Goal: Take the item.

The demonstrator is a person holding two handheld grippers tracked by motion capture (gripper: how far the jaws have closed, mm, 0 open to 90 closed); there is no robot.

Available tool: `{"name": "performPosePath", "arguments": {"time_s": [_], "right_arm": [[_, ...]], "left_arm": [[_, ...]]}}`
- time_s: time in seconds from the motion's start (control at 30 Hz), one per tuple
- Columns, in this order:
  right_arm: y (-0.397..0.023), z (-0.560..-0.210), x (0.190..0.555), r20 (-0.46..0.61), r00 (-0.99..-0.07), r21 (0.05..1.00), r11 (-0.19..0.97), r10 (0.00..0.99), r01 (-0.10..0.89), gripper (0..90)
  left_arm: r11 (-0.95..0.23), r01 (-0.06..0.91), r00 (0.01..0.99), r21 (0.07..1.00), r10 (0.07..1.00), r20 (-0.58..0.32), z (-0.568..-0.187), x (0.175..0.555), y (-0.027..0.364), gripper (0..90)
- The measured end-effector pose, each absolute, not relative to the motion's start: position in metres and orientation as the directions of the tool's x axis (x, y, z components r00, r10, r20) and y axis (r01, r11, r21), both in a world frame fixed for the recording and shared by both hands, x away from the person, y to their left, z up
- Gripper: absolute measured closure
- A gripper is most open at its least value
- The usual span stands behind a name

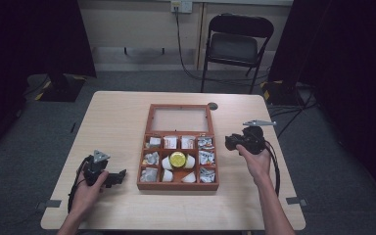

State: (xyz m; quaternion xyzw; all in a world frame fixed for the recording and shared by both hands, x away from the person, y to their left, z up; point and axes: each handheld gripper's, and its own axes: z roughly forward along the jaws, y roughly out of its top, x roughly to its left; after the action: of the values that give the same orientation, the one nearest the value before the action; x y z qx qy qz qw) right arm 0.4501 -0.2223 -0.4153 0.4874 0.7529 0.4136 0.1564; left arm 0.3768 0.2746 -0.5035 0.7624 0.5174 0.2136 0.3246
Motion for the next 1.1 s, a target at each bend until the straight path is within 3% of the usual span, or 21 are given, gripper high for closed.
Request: {"name": "performPosePath", "arguments": {"time_s": [0.57, 1.1], "right_arm": [[-0.231, -0.454, 0.451, 0.166, -0.450, 0.722, 0.203, 0.877, 0.662, 62.9], [-0.222, -0.463, 0.454, 0.137, -0.474, 0.714, 0.245, 0.870, 0.656, 61.1]], "left_arm": [[-0.253, 0.650, 0.373, 0.716, 0.928, -0.010, -0.504, 0.377, 0.275, 0.0], [-0.254, 0.650, 0.373, 0.716, 0.928, -0.010, -0.504, 0.377, 0.275, 0.0]]}}
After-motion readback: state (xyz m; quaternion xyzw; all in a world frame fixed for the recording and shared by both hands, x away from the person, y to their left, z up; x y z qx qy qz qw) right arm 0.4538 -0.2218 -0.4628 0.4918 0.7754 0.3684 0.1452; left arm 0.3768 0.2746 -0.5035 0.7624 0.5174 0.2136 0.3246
